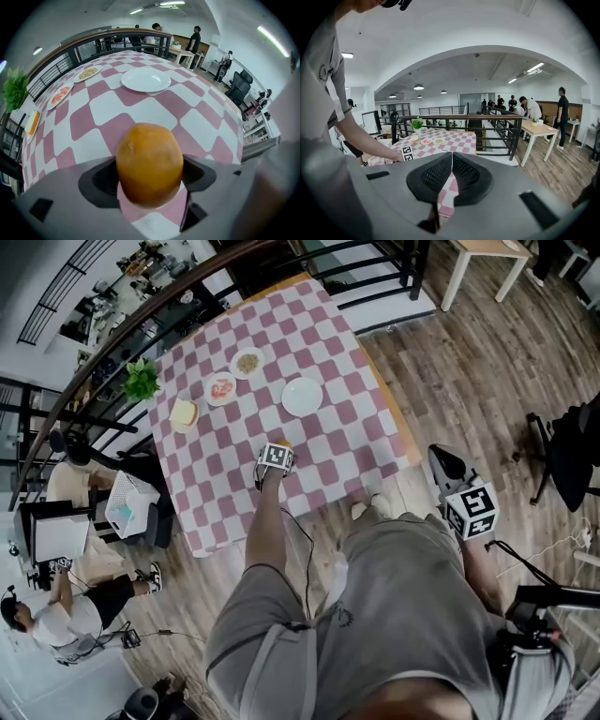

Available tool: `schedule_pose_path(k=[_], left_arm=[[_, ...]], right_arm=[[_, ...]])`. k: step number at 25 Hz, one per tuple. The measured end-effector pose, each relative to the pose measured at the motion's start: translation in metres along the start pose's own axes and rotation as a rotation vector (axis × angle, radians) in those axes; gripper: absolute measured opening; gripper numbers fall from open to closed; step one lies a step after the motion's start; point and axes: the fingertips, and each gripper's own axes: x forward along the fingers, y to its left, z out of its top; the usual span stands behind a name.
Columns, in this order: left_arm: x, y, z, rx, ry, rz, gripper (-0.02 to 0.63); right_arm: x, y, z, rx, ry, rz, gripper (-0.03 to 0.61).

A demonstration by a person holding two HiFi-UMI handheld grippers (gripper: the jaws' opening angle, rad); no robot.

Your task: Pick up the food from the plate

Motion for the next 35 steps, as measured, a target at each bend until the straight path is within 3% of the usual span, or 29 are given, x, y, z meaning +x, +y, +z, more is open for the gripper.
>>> schedule_pose_path(k=[3,4,6,12,15,19,26,31,35], left_arm=[[0.000,0.010,-0.010,-0.038,0.058,0.035,0.415],[0.001,0.009,-0.012,-0.038,0.070,0.027,0.478],[0.001,0.008,-0.012,-0.032,0.071,0.025,0.494],[-0.024,0.012,0.005,-0.045,-0.020,0.084,0.497],[-0.065,0.016,0.031,-0.052,-0.134,0.131,0.499],[-0.141,0.015,0.078,-0.029,-0.341,0.186,0.499],[-0.335,-0.039,0.152,0.121,-0.863,0.303,0.497],[-0.469,-0.111,0.156,0.191,-1.250,0.351,0.497],[-0.545,-0.156,0.128,0.111,-1.518,0.337,0.497]], right_arm=[[-0.001,0.000,0.002,-0.005,-0.002,0.001,0.015],[-0.001,0.000,0.002,-0.007,-0.002,0.001,0.015],[-0.002,0.000,0.002,-0.010,-0.003,0.001,0.015],[-0.003,0.004,0.001,-0.009,-0.010,0.013,0.015],[0.000,0.008,0.003,-0.016,-0.016,0.033,0.015],[0.014,0.017,0.012,-0.031,-0.031,0.069,0.015],[0.041,0.041,0.053,-0.104,-0.102,0.134,0.015],[0.052,0.060,0.101,-0.132,-0.199,0.187,0.015],[0.052,0.076,0.141,-0.152,-0.292,0.224,0.015]])
